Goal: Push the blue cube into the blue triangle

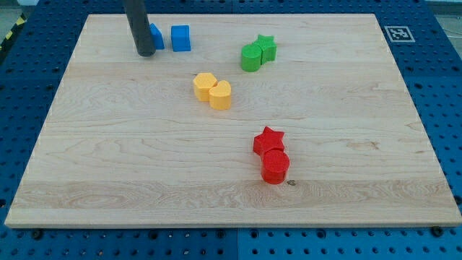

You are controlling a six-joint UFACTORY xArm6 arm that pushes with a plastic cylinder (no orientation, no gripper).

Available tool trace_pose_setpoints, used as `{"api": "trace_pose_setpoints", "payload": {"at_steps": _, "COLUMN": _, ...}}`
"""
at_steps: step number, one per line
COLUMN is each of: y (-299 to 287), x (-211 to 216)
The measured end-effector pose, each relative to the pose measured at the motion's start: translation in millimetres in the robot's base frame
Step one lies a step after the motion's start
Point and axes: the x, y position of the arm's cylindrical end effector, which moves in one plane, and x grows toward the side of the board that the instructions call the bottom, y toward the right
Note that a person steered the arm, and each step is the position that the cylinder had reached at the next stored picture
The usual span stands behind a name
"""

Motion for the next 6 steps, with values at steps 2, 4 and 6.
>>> {"api": "trace_pose_setpoints", "payload": {"at_steps": 2, "y": 91.9, "x": 20.6}}
{"api": "trace_pose_setpoints", "payload": {"at_steps": 4, "y": 100.8, "x": -17.6}}
{"api": "trace_pose_setpoints", "payload": {"at_steps": 6, "y": 45.5, "x": -69.4}}
